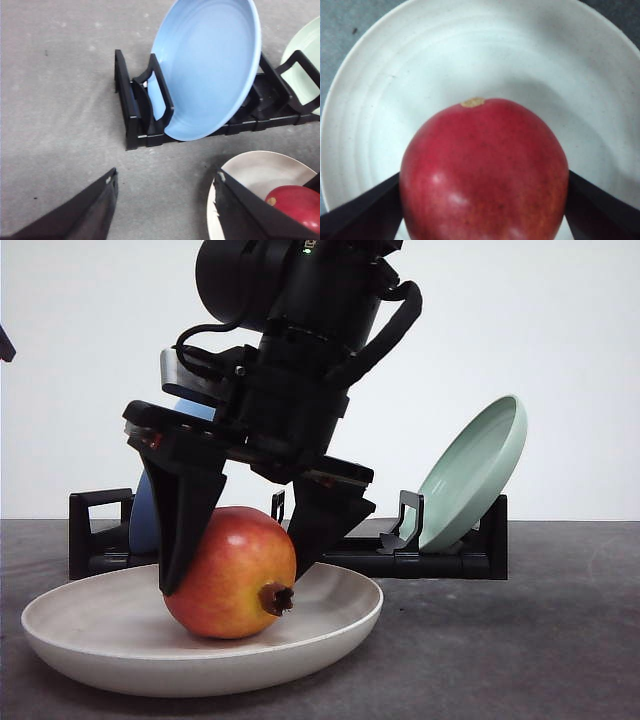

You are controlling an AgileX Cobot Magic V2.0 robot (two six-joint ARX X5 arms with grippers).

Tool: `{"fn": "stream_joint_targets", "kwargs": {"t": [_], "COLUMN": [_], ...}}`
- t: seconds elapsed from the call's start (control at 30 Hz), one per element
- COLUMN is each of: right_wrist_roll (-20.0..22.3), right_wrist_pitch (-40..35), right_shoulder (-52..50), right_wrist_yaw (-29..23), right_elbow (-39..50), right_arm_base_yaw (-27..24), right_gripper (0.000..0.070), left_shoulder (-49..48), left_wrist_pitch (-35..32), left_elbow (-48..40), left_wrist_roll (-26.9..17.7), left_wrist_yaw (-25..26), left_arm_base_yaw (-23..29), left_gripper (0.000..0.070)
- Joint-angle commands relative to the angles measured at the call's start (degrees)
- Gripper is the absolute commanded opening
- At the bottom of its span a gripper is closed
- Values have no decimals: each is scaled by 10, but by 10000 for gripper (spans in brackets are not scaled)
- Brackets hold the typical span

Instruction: Place pomegranate in white plate

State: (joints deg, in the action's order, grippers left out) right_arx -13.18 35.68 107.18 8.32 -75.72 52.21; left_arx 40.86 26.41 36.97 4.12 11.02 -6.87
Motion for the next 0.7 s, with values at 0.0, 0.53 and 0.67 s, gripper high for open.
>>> {"fn": "stream_joint_targets", "kwargs": {"t": [0.0, 0.53, 0.67], "right_wrist_roll": [8, 33, 34], "right_wrist_pitch": [-1, -125, -193], "right_shoulder": [15, -117, -185], "right_wrist_yaw": [-2, -21, 0], "right_elbow": [-12, 92, 171], "right_arm_base_yaw": [8, 10, 6], "right_gripper": [593, 604, 604], "left_shoulder": [3, 3, 3], "left_wrist_pitch": [-5, -7, -7], "left_elbow": [4, 4, 4], "left_wrist_roll": [0, 0, 0], "left_wrist_yaw": [-5, -7, -7], "left_arm_base_yaw": [0, 0, 0], "left_gripper": [354, 354, 354]}}
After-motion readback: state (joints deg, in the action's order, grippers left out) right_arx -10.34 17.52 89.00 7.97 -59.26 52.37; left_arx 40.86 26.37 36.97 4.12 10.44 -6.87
